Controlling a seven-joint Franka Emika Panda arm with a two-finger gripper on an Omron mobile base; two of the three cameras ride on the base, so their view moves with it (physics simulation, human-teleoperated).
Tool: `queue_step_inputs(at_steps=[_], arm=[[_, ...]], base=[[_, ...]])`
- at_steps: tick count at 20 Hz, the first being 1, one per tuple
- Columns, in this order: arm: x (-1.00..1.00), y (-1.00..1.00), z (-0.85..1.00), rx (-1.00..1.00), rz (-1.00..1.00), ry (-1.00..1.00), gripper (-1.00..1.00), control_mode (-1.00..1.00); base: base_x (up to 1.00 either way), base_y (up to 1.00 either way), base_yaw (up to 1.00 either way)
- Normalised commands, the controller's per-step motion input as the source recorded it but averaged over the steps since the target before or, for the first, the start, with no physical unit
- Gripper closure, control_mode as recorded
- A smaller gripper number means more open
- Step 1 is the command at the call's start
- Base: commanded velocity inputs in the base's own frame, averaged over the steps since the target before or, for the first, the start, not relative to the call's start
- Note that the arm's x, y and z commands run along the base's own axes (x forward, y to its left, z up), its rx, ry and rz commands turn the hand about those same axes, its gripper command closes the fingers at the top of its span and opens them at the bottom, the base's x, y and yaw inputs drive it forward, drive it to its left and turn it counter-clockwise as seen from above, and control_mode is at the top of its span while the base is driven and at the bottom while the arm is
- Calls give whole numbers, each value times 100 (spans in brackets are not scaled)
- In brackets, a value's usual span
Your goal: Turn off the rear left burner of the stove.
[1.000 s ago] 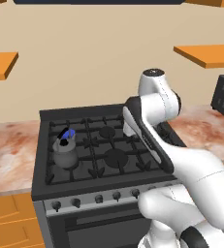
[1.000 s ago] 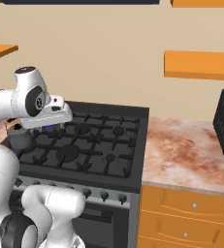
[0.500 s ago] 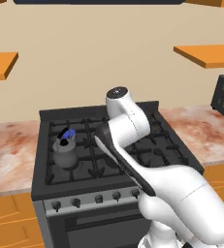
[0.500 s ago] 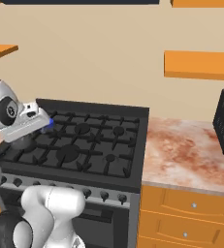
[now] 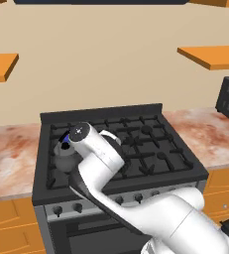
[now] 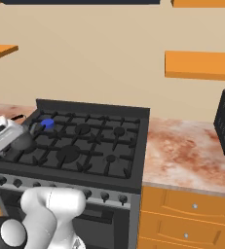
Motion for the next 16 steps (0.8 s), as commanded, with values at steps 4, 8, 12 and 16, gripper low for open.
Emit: queue_step_inputs(at_steps=[4, 8, 12, 16], arm=[[-34, 74, -51, -10, 8, -20, -100, -100], [-41, 38, -54, -6, 15, -19, -100, -100], [-11, 21, -59, -1, 6, -22, -100, -100], [0, 1, -64, 1, 0, -26, -100, -100]], base=[[0, 0, 0], [0, 0, 0], [0, 0, 0], [0, 0, 0]])
